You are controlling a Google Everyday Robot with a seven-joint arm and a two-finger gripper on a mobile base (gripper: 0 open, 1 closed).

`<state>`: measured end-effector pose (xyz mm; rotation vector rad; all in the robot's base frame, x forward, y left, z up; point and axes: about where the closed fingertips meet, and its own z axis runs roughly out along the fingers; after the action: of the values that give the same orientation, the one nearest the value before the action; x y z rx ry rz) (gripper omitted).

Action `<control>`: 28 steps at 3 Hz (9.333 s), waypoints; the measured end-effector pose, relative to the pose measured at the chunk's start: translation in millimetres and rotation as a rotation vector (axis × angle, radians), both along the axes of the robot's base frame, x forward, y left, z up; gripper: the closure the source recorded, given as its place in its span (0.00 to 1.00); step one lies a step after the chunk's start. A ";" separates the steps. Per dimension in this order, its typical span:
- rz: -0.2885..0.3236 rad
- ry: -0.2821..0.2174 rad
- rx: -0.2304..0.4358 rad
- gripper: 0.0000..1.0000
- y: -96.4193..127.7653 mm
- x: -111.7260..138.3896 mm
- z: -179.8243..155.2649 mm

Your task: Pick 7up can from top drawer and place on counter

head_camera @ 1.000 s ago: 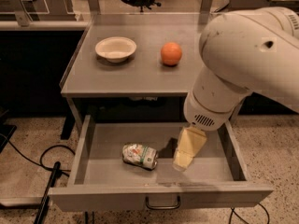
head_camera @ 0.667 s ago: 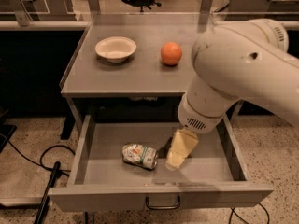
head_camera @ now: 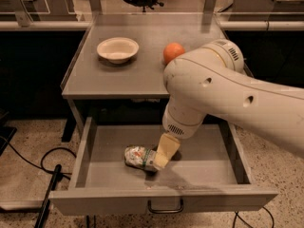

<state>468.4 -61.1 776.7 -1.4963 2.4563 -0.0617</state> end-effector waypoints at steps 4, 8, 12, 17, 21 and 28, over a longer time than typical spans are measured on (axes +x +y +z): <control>0.049 -0.011 0.050 0.00 69.1 20.8 -53.1; 0.010 -0.067 0.103 0.00 79.8 30.6 -104.2; -0.010 -0.021 0.100 0.00 70.5 37.5 -158.3; -0.010 -0.021 0.099 1.00 70.6 37.4 -158.1; -0.480 -0.095 0.015 1.00 -49.0 31.3 -44.8; -0.776 -0.344 -0.018 1.00 -134.1 78.2 166.5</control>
Offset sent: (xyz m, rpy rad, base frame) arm 0.0139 0.0325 -0.0300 -0.0020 -0.0481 0.0171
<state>546.6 -195.2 943.2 -0.4047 2.5687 -0.4427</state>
